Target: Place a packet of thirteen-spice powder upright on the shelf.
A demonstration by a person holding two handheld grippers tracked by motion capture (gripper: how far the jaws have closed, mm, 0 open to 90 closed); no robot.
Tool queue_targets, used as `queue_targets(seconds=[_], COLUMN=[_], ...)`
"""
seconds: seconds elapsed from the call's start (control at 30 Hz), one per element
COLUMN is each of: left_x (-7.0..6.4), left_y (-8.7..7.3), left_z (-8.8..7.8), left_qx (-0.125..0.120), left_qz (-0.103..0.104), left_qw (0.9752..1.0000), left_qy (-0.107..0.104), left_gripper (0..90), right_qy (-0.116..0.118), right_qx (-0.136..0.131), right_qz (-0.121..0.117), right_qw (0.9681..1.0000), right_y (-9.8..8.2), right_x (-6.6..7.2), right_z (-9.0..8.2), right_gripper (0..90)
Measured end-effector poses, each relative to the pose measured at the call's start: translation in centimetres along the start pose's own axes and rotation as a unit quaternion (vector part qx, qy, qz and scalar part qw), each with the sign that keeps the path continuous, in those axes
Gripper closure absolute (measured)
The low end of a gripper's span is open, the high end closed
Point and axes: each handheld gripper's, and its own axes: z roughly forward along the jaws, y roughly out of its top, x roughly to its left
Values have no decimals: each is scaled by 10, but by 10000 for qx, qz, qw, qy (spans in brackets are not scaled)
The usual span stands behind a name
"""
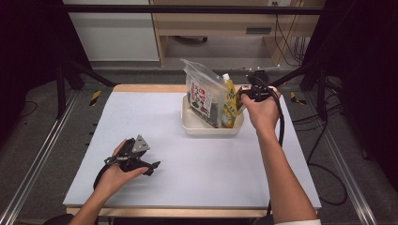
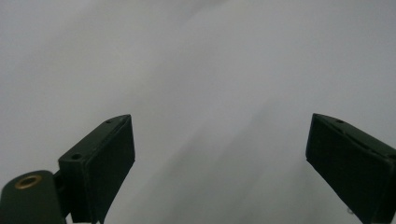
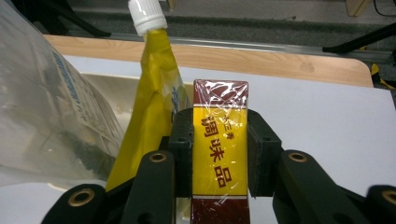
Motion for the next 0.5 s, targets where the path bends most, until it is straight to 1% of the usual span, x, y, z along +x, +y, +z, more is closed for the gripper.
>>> queue_targets(seconds=[0.13, 0.17, 0.23, 0.27, 0.3, 0.33, 0.43, 0.5], left_x=[0, 0, 0, 0, 0, 0, -2, -2], left_y=[0, 0, 0, 0, 0, 0, 1, 1], left_z=[0, 0, 0, 0, 0, 0, 0, 0], left_qx=[-5, -3, 9, 18, 18, 24, 20, 19], left_qz=[-3, -4, 0, 11, 11, 26, 32, 34], left_qw=[10000, 10000, 10000, 10000, 10000, 10000, 10000, 10000], left_qy=[3, 4, -6, -23, -23, -4, -32, -37], left_gripper=[80, 80, 80, 80, 80, 81, 81, 81], right_qy=[-51, -98, -133, -195, -195, -253, -352, -407], right_qx=[104, 118, 163, 166, 166, 216, 300, 336], right_qz=[15, -50, -19, -67, -67, -69, -71, -133], right_qw=[9999, 9999, 9998, 9997, 9997, 9994, 9989, 9985], right_y=[-2, -3, -3, -4, -4, -4, -6, -7], right_x=[2, 2, 3, 3, 3, 5, 6, 6], right_z=[6, 10, 12, 13, 13, 16, 21, 25], right_gripper=[684, 684, 684, 684, 684, 684, 684, 684])
